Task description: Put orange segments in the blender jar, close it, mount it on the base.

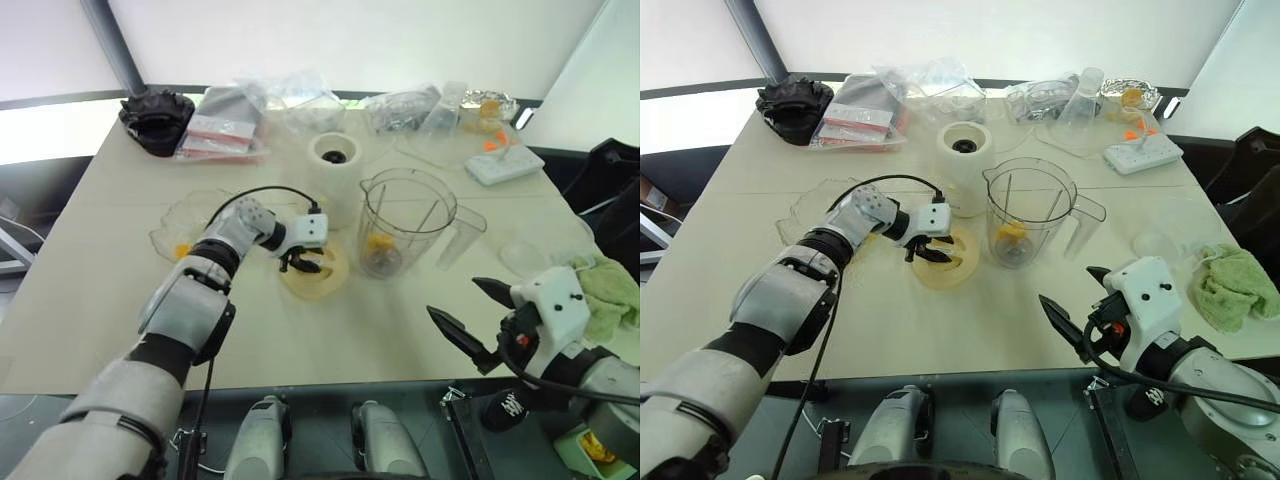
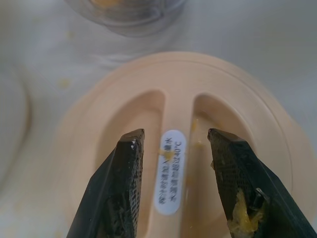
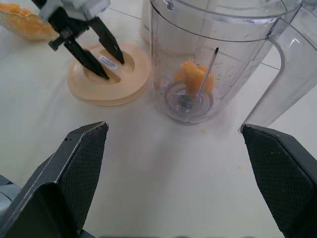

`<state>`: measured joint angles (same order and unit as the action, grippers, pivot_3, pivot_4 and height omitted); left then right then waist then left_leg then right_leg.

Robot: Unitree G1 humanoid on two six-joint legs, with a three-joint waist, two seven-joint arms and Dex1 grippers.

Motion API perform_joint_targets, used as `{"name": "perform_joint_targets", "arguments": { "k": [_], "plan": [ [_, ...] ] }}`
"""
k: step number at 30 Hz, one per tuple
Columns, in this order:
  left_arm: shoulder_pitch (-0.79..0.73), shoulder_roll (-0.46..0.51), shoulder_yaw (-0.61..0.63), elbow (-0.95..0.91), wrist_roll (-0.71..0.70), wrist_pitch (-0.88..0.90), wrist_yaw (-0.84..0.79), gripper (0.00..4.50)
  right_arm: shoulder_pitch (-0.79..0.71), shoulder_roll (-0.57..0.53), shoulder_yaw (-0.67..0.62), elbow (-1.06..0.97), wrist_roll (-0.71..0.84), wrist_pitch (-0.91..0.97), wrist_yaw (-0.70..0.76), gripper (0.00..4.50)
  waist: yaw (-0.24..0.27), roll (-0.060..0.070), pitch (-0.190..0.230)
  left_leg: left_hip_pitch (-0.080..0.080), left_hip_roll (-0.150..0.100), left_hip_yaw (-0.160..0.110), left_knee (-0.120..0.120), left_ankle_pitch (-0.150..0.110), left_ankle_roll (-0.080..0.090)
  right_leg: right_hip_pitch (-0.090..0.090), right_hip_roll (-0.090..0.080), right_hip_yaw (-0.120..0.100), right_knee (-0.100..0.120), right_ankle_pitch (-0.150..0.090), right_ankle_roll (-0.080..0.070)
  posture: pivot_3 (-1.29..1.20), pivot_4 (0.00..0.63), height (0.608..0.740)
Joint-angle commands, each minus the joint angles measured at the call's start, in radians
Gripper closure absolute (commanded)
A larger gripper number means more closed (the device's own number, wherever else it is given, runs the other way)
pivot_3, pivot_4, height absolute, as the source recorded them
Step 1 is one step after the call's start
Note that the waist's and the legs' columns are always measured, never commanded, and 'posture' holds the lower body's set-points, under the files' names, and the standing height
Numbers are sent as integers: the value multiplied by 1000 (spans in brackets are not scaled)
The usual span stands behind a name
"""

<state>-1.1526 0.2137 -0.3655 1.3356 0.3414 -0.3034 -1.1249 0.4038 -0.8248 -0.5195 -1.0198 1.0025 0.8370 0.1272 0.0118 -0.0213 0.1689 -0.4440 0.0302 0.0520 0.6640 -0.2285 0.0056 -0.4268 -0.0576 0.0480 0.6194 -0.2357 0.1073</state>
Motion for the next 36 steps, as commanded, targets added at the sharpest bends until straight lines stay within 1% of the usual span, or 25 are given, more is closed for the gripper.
{"name": "perform_joint_targets", "arguments": {
  "k": [1, 7, 11, 14, 16, 17, 21, 26, 29, 32, 36],
  "plan": [
    [4, 0, -10, 9, 33, 27, 40, 2378, 8, -20, -20, -27, 16, -30, -15, 0, 0, 0, -1, 0, 0, 0, 0, 0, 0, 0, 0, 0, 0, 0, 0, 0, 150, 740],
    [30, -11, -5, 24, 36, 120, 51, 2378, 14, -31, -28, -27, 19, -42, -32, 0, 0, -1, -3, 3, 1, -1, 1, 0, 0, 3, 0, 0, 1, 0, 0, 0, 150, 740],
    [37, -16, 11, 24, 30, 163, 48, 2378, -25, -23, -9, -18, -12, -25, -66, 0, 0, -1, -7, 4, 1, 0, 1, 0, 0, 4, 0, 0, 1, 0, 0, 0, 150, 740],
    [34, -12, 30, 18, 18, 166, 39, 3194, -65, -2, 25, 2, -35, -24, -91, 0, 0, -1, -9, 4, 1, 0, 2, 0, 0, 4, 0, 0, 1, 1, -1, 0, 150, 740],
    [31, -8, 41, 17, 9, 173, 35, 4103, -92, 19, 47, 22, -44, -25, -108, 0, 0, -2, -10, 4, 1, 0, 2, 0, 0, 4, 0, 0, 1, 1, -1, 0, 150, 740],
    [31, -7, 46, 16, 7, 175, 36, 4253, -106, 27, 61, 32, -55, -23, -113, 0, 0, -2, -10, 4, 1, 0, 2, 0, 0, 4, 0, 0, 1, 1, -1, 0, 150, 740],
    [26, 0, 78, 8, -13, 184, 26, 4238, -170, 86, 142, 89, -119, -10, -171, 0, 0, -3, -10, 3, 1, 0, 2, 0, 0, 4, 0, 0, 1, 1, -1, 0, 150, 740],
    [10, 20, 131, -11, -64, 188, -35, 4238, -280, 222, 242, 188, -226, 29, -322, 0, -4, -3, -10, 2, 1, 0, 2, 0, 0, 2, 0, 0, 1, 1, -2, 0, 150, 740],
    [4, 31, 154, -25, -88, 184, -59, 4238, -328, 291, 275, 226, -269, 36, -359, 0, -2, -3, -10, 1, 1, 0, 1, 0, 0, 0, 0, 0, 1, 1, -2, 0, 150, 740],
    [-2, 55, 178, -48, -113, 173, -120, 4238, -375, 378, 311, 280, -310, 31, -391, 0, -2, -3, -10, 0, 1, 0, 1, 0, 0, -1, 1, 0, 1, 1, -2, 0, 150, 740],
    [-3, 77, 184, -68, -126, 159, -144, 4238, -411, 456, 320, 341, -380, 20, -417, 0, -1, -3, -10, 0, 1, 0, 1, 0, 0, -1, 0, 0, 1, 1, -2, 0, 150, 740]
  ]
}}
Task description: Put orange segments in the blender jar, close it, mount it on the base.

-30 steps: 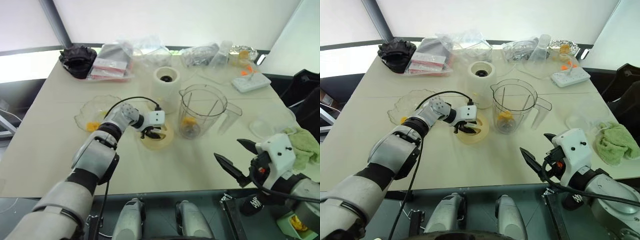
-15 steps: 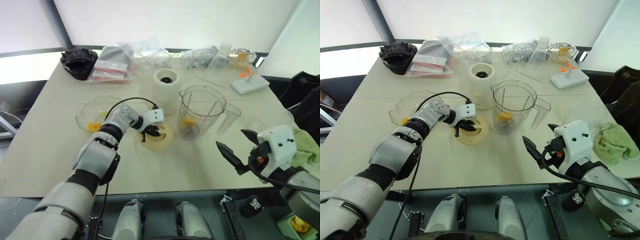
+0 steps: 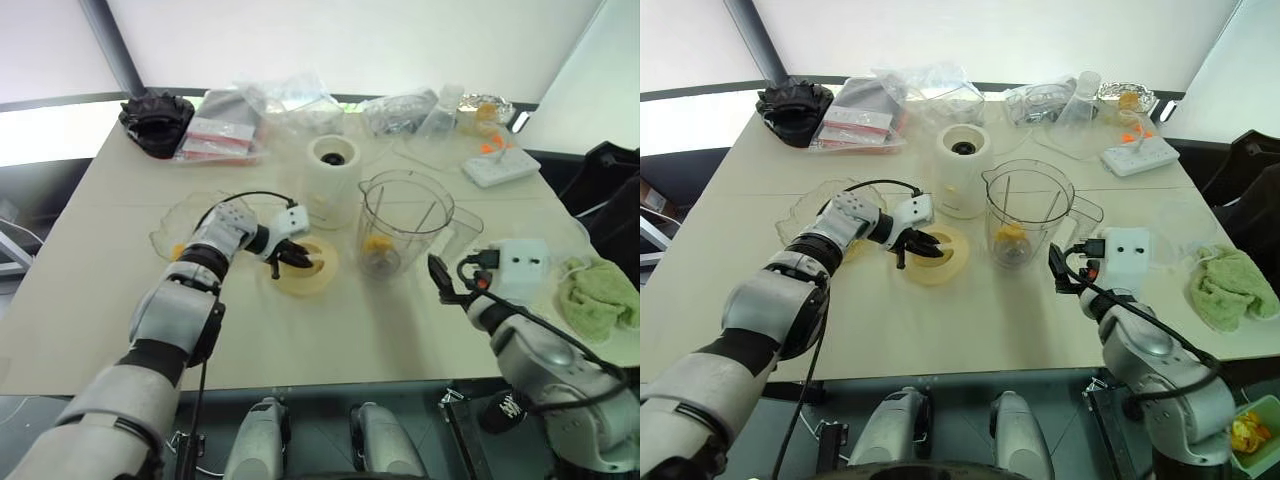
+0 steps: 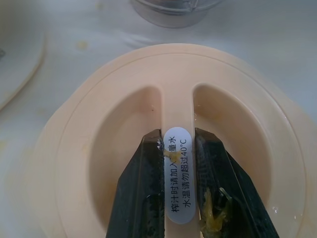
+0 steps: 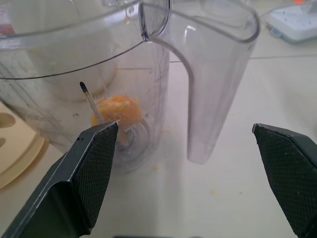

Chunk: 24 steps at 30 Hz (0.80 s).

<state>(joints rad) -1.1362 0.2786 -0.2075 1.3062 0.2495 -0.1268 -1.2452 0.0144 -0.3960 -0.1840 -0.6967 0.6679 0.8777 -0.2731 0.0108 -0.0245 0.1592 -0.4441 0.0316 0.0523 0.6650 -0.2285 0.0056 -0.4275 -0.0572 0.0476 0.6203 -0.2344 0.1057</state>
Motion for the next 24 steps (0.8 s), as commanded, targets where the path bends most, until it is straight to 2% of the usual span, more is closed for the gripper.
{"name": "perform_joint_targets", "arguments": {
  "k": [1, 11, 23, 24],
  "plan": [
    [-21, 15, 32, -46, -42, -17, -36, 4238, -33, 47, -17, 32, -55, -27, -17, 0, 0, 0, 0, 0, 0, 0, 0, 0, 0, 0, 0, 0, 0, 0, 0, 0, 150, 740],
    [-29, 30, 55, -81, -79, -17, -55, 4238, -138, 174, 14, 179, -273, -133, -63, 0, -7, 0, 0, 0, 0, 0, 0, 0, 0, 0, 1, 0, 1, 0, 1, 0, 150, 740],
    [-60, 83, 71, -109, -110, -20, -53, 4238, -221, 273, 20, 325, -392, -230, -22, 0, -26, 0, 0, 1, -1, -1, 0, 0, 0, -1, 2, 0, 7, 0, 1, 0, 150, 740],
    [-65, 88, 72, -113, -114, -18, -56, 4238, -227, 276, 19, 333, -397, -238, -17, 541, -26, 0, 0, 2, -1, -1, 0, 0, 0, -1, 2, 0, 8, 0, 2, 0, 150, 740]
  ]
}}
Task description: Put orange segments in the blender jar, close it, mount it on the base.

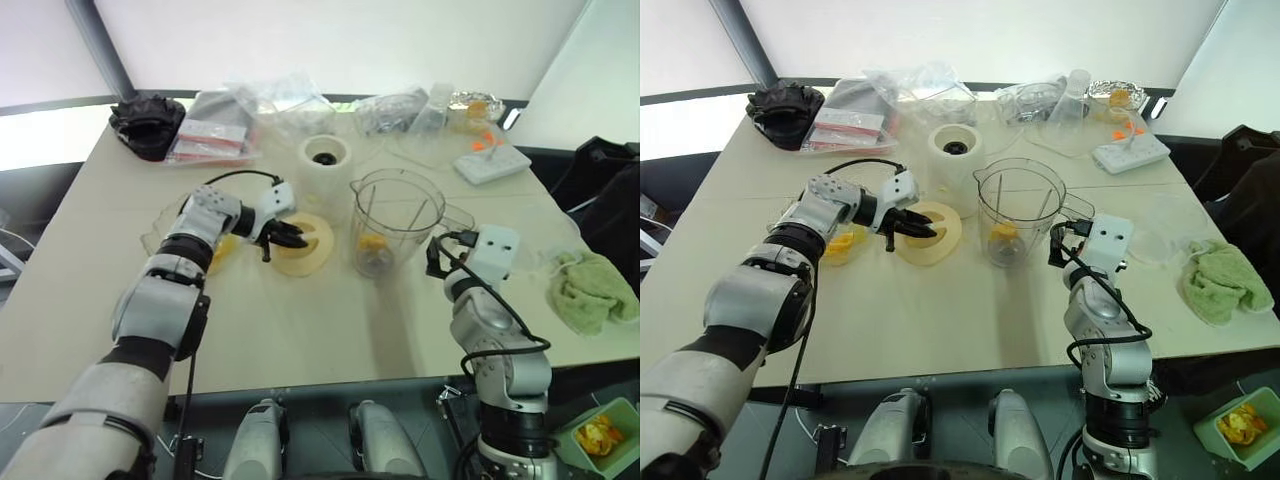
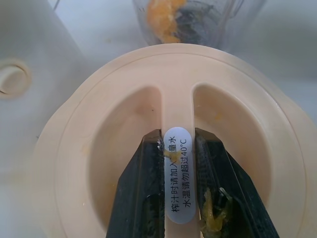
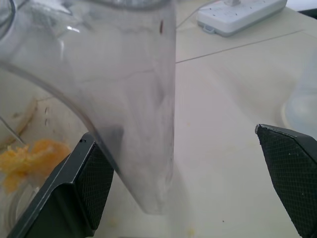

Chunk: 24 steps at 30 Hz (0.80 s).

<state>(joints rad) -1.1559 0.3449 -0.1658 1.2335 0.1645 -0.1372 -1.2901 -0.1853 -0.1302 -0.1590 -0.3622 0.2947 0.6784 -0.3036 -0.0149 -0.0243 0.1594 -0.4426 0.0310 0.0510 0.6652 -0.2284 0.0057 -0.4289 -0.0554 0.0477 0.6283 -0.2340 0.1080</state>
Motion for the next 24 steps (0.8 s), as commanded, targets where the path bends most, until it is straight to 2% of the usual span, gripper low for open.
{"name": "perform_joint_targets", "arguments": {
  "k": [1, 3, 6, 14, 19, 24],
  "plan": [
    [-47, 25, 31, -42, -32, -6, -12, 4238, -32, 13, -7, 5, -28, -45, 18, 827, -1, 0, 0, 0, 0, 0, 0, 0, 0, 0, 0, 0, 0, 0, 1, 0, 150, 740],
    [-48, 27, 31, -45, -33, -4, -13, 4238, -34, 18, -9, 9, -36, -49, 25, 1824, 1, 0, 0, 0, 0, -1, 0, 0, 0, 0, 1, 0, 1, 1, 1, 0, 150, 740],
    [-117, 93, 83, -97, -89, 30, -72, 4238, -64, 17, 29, 29, -54, -68, 66, 3307, -2, 0, 2, -1, 1, -2, 0, 0, 0, -1, 2, 0, 1, 0, 1, 0, 150, 740],
    [-275, 174, 148, -128, -173, 153, -153, 4238, -85, 35, 67, 2, -51, -52, 154, 3307, -4, 0, 3, -1, 2, -2, -1, 0, 0, -2, 5, 0, 2, 0, 2, 0, 150, 740],
    [-352, 153, 151, -114, -197, 190, -210, 4238, -114, 65, 82, -45, -27, 7, 181, 3307, -5, 1, 5, -1, 3, -3, -1, 0, 0, -2, 5, 0, 2, 0, 2, 0, 150, 740],
    [-394, 91, 134, -103, -207, 213, -297, 4238, -129, 44, 129, -62, -47, 53, 223, 3307, -2, 1, 6, -1, 3, -2, -1, 0, 0, -3, 6, 0, 2, 0, 1, 0, 150, 740]
  ]
}}
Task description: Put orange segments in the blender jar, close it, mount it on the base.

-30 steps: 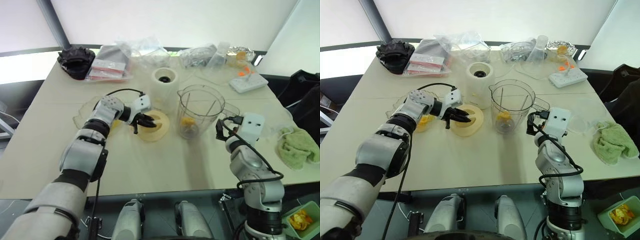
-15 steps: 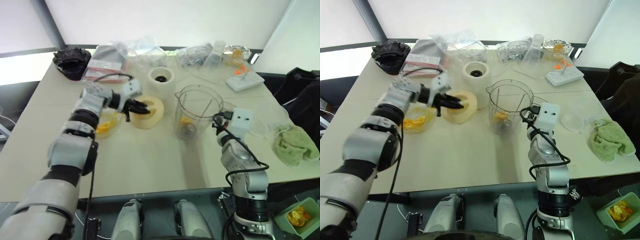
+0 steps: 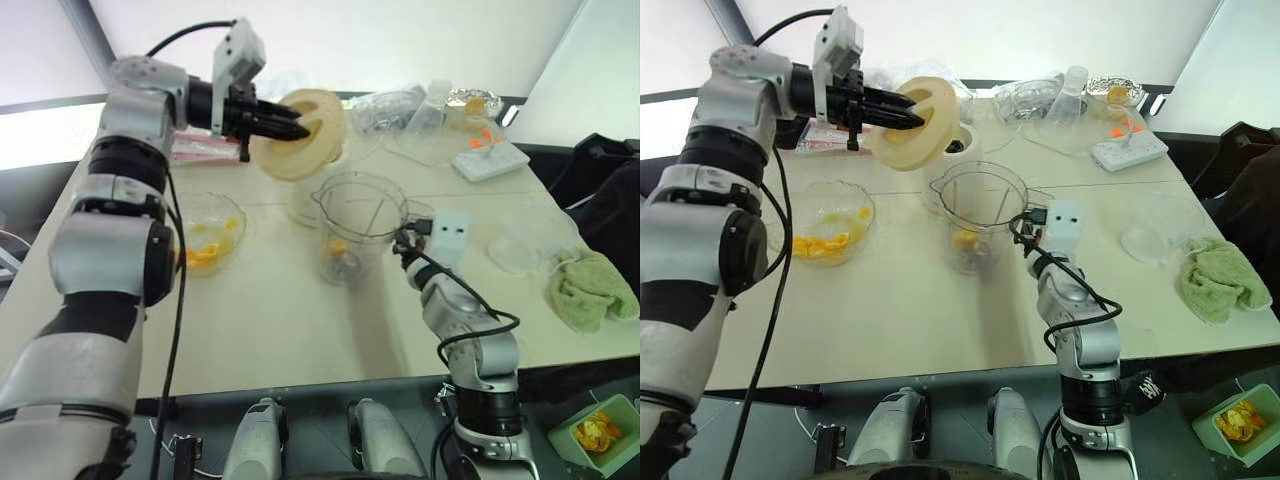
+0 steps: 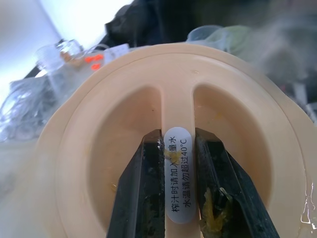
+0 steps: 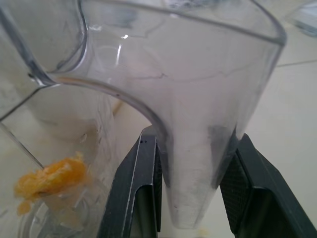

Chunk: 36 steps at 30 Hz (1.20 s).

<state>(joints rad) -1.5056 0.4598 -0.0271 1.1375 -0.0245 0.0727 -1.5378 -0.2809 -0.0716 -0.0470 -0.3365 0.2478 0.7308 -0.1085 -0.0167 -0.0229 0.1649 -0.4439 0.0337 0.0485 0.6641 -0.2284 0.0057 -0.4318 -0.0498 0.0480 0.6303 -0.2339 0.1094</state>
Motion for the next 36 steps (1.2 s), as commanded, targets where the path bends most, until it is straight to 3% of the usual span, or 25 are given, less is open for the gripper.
{"name": "perform_joint_targets", "arguments": {
  "k": [1, 13, 27, 36],
  "plan": [
    [-48, -39, -9, -9, -19, 3, -64, 4238, -35, -20, 24, -89, -2, 10, 37, 3307, 0, 0, 0, 0, 0, 0, 0, 0, 0, 0, 0, 0, 0, 0, 0, 0, 150, 740],
    [9, -109, -262, -147, -185, 22, -77, 4238, 14, -141, 139, -113, -52, 19, 188, 3307, -4, 0, 0, 0, 0, 0, 0, 0, 0, -1, 1, 1, 0, -1, -2, 0, 150, 740],
    [77, -33, -457, -289, -339, 61, -77, 4238, 27, -61, 67, -88, -29, 30, 181, 3307, -3, 0, 0, 0, 1, 0, 0, 0, 0, -1, 2, 1, 1, -1, -2, 0, 150, 740],
    [124, -3, -520, -333, -354, 65, -77, 4238, -2, -17, -10, -87, -8, 62, 168, 3307, -2, 0, 0, 0, 1, 0, 0, 0, 0, -1, 2, 2, 1, -1, -2, 0, 150, 740]
  ]
}}
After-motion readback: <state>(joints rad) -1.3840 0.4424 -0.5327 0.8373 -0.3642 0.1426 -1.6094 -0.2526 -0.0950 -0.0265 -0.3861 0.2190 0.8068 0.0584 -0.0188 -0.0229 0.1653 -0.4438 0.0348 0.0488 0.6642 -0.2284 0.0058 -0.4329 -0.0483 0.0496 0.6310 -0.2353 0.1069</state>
